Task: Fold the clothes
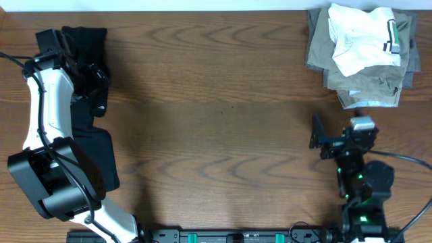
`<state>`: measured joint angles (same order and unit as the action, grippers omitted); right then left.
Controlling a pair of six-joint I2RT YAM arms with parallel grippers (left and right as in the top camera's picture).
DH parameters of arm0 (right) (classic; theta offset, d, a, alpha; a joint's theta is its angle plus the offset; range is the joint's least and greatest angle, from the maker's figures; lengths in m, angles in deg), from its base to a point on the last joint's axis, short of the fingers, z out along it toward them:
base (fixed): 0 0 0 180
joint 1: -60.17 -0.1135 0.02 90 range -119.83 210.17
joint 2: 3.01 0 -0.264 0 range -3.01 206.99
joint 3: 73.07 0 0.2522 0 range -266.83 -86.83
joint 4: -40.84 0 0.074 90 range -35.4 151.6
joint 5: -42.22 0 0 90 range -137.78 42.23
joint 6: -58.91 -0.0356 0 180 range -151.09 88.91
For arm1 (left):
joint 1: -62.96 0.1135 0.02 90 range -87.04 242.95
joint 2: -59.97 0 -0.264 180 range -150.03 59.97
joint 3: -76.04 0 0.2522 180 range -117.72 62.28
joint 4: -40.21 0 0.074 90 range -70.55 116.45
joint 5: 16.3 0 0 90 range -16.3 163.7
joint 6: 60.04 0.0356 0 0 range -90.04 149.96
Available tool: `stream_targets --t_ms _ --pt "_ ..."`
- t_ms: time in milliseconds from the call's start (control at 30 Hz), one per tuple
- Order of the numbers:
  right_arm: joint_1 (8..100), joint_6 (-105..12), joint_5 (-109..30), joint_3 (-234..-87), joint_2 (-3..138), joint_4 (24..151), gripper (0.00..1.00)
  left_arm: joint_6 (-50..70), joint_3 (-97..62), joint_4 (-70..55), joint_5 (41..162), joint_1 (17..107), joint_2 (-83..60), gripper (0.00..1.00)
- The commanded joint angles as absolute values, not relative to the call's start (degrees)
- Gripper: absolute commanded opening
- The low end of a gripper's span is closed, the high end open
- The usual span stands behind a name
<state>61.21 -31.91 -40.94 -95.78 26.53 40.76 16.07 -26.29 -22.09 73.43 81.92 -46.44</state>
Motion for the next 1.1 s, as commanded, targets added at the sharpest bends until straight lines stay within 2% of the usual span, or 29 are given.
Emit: stream_targets --t_ms 0,133,300,500,767,1067 --pt "62.25 -32.76 -40.68 -90.93 23.95 39.73 0.99 15.74 -26.05 -22.07 73.01 81.92 -47.20 0.98" --pt "62.25 -32.74 -40.70 -87.17 19.44 39.77 0.99 15.74 -26.05 -22.07 73.01 81.89 -47.20 0.98" --pt "62.58 -32.71 -41.99 -87.15 12.21 45.65 0.99 15.74 -26.05 -22.07 73.01 81.89 -47.20 0.98" --pt "62.78 -32.78 -43.63 -87.15 3.25 59.09 0.99 15.74 -26.05 -22.07 73.01 81.89 -47.20 0.98" --pt "62.80 -32.74 -43.92 -87.15 -2.89 58.13 0.99 15.74 -26.05 -22.07 73.01 81.89 -47.20 0.98" --pt "62.78 -32.74 -43.92 -87.15 -2.63 58.50 0.99 15.74 -26.05 -22.07 73.01 81.89 -47.20 0.98"
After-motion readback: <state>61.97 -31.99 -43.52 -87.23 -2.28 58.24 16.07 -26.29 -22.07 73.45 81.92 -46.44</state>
